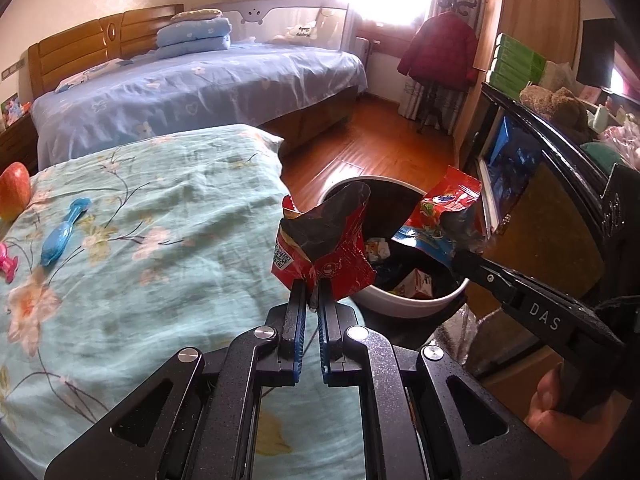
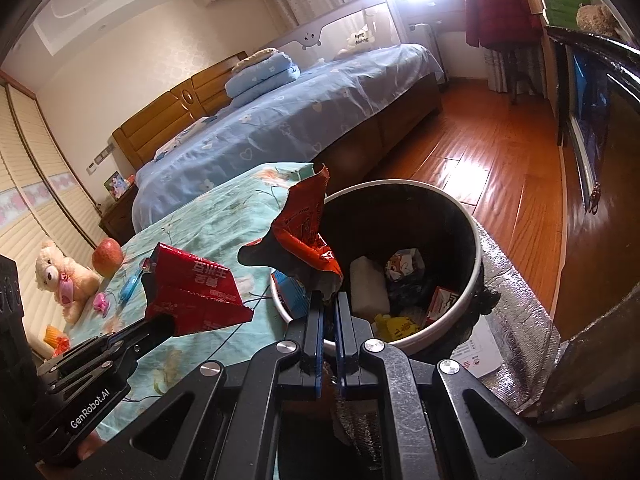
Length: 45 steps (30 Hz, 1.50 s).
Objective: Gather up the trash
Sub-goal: 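Carry the orange wrapper and red chip bag over the bin with both grippers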
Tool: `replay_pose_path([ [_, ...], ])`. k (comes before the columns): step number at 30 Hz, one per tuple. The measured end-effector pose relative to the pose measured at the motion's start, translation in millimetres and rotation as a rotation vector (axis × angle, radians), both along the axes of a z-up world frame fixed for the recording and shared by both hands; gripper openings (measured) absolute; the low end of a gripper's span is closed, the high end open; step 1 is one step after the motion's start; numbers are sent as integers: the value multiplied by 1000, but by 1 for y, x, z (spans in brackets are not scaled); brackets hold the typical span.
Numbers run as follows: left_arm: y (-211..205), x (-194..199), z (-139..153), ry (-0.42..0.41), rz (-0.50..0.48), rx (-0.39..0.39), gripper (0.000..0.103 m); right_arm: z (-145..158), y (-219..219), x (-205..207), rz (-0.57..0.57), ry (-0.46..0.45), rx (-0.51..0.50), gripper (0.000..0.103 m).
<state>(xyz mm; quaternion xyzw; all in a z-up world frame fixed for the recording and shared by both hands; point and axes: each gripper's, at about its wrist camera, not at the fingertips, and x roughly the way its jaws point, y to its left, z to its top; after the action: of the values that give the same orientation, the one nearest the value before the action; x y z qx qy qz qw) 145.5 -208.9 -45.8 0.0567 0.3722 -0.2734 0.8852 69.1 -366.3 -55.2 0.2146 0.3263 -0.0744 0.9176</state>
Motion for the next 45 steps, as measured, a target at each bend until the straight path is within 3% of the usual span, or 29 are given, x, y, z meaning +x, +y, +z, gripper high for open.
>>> replay_pose_path([
  [45, -66, 29, -3, 20, -50, 54, 5, -4, -46, 25, -44, 57, -55, 5],
])
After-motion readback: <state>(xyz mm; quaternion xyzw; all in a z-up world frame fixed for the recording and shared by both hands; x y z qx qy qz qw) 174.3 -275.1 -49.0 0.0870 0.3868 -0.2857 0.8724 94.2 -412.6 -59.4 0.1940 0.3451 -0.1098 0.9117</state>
